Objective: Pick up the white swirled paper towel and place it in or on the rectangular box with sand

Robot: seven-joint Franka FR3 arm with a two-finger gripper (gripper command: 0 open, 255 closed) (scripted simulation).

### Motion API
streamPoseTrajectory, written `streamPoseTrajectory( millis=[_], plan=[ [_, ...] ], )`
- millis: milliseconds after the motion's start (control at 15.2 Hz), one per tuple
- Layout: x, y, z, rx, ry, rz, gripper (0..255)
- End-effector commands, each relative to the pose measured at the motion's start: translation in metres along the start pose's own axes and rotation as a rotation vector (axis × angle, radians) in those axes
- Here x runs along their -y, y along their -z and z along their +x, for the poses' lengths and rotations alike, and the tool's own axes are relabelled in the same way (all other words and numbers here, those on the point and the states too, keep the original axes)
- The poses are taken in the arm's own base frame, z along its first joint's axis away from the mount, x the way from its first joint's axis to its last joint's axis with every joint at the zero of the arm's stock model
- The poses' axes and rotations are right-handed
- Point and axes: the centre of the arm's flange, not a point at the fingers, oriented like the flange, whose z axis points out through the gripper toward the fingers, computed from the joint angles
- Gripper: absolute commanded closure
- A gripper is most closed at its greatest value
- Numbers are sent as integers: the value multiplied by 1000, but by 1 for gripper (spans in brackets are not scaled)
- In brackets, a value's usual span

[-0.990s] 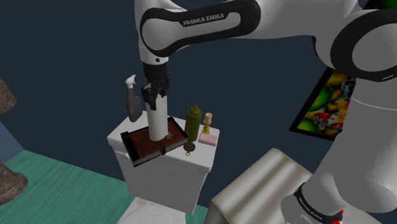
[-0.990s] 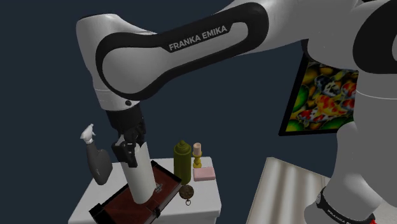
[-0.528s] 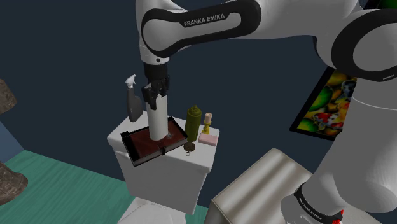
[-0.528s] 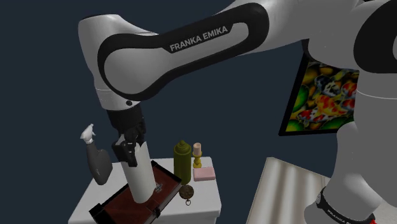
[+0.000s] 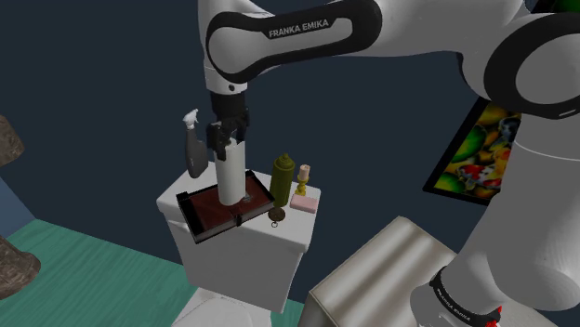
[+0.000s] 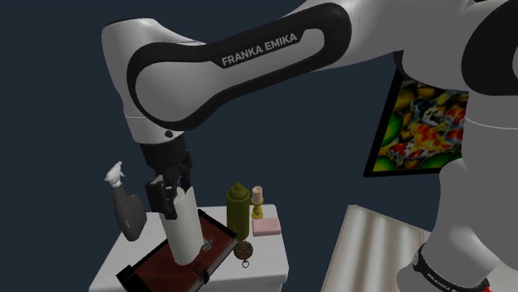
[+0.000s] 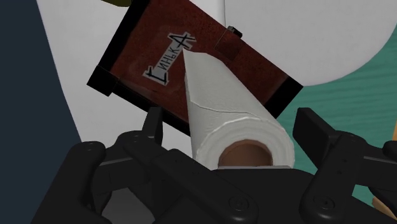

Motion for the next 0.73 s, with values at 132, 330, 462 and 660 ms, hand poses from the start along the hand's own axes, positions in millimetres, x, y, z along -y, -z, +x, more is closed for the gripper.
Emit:
streamPoseTrajectory(
  millis=[132, 330, 462, 660],
  plan=[
    [0, 44, 1, 0, 0, 0, 0],
    [0, 44, 1, 0, 0, 0, 0],
    [0, 44, 1, 0, 0, 0, 0],
    [0, 44, 1, 0, 0, 0, 0]
  ],
)
